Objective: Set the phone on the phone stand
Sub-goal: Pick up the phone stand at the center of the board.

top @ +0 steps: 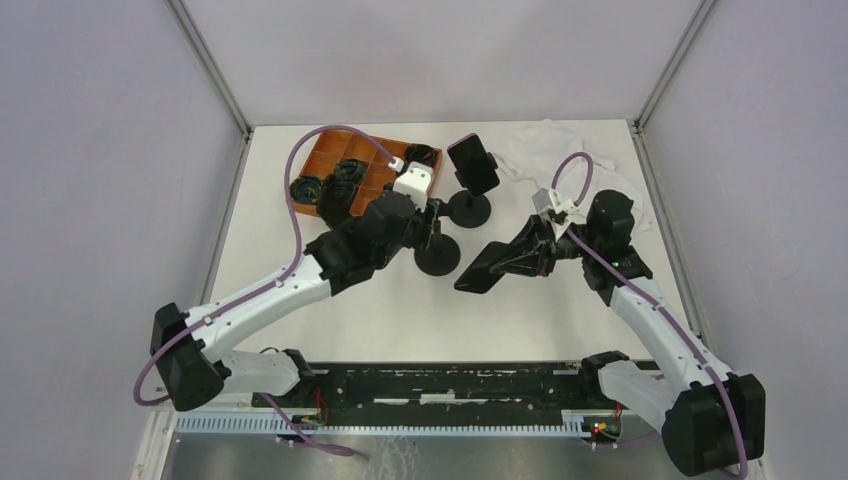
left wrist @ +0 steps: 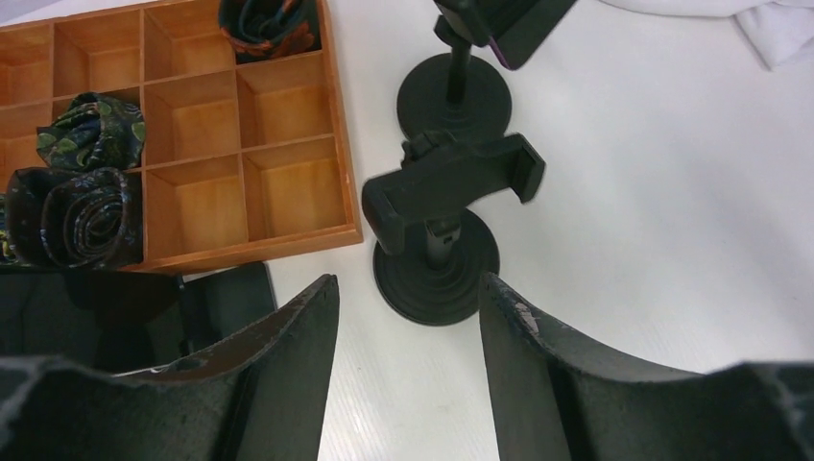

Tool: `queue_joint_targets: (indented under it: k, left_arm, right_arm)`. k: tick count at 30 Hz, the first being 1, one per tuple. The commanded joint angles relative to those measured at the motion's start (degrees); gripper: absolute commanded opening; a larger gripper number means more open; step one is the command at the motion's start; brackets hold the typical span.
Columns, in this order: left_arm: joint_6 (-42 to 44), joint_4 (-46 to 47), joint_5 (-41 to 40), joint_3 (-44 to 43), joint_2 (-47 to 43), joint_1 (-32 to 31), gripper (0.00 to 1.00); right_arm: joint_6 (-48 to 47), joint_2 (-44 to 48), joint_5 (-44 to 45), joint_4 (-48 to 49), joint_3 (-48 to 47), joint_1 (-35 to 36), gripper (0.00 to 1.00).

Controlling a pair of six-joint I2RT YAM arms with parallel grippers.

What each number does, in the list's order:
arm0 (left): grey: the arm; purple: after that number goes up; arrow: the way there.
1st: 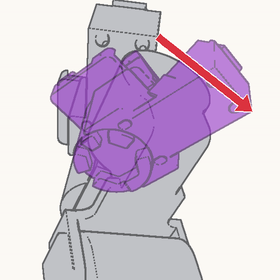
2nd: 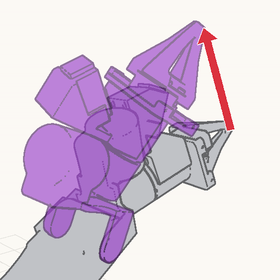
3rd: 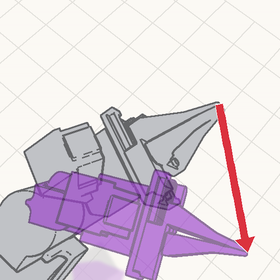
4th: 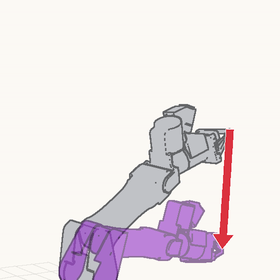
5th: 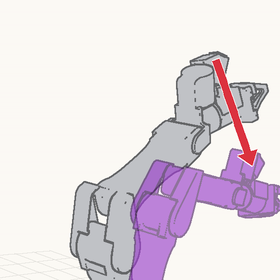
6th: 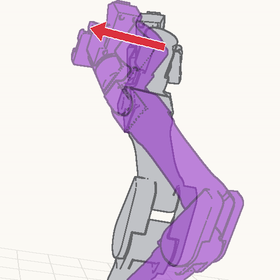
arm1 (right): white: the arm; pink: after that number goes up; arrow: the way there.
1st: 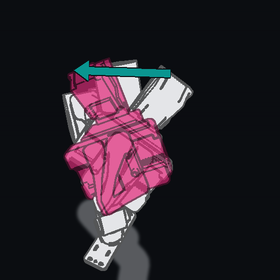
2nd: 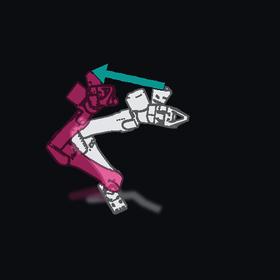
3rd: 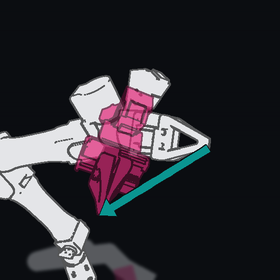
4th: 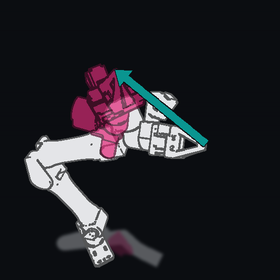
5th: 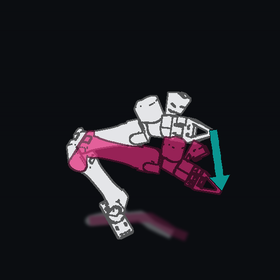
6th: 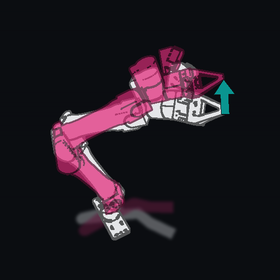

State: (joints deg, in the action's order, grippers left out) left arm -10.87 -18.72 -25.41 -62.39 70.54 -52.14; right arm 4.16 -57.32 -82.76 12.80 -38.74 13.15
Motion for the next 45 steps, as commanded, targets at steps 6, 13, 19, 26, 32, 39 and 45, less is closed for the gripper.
queue_joint_targets:
  k: [6,13,19,26,32,39,45]
  left_arm:
    - [1.23,2.11,0.96,-6.68,6.42,5.07,0.55]
    - [1.38,2.20,3.34,-8.19,9.01,6.29,0.44]
    - [1.16,1.64,4.86,-8.20,9.27,6.42,0.42]
    - [0.98,1.00,4.93,-7.96,9.16,6.44,0.35]
    - [0.64,0.23,5.37,-8.28,9.00,6.44,0.34]
    - [0.50,-0.75,5.44,-8.00,8.56,6.44,0.38]
    - [0.73,-0.85,5.50,-8.15,8.95,6.52,0.25]
  right_arm:
    - [-1.05,0.77,-1.61,1.71,-1.34,-0.40,0.00]
    - [-1.46,0.84,-1.77,1.16,-1.62,-0.42,0.00]
    - [-1.63,0.54,-1.75,0.78,-1.95,-0.36,0.00]
    - [-2.03,0.35,-1.70,0.21,-2.17,-0.49,0.00]
    - [-2.30,0.32,-1.71,-0.14,-2.30,-0.54,0.00]
    - [-2.57,0.10,-1.72,-0.40,-2.49,-0.46,0.00]
    - [-2.74,0.12,-1.74,-0.67,-2.57,-0.46,0.00]
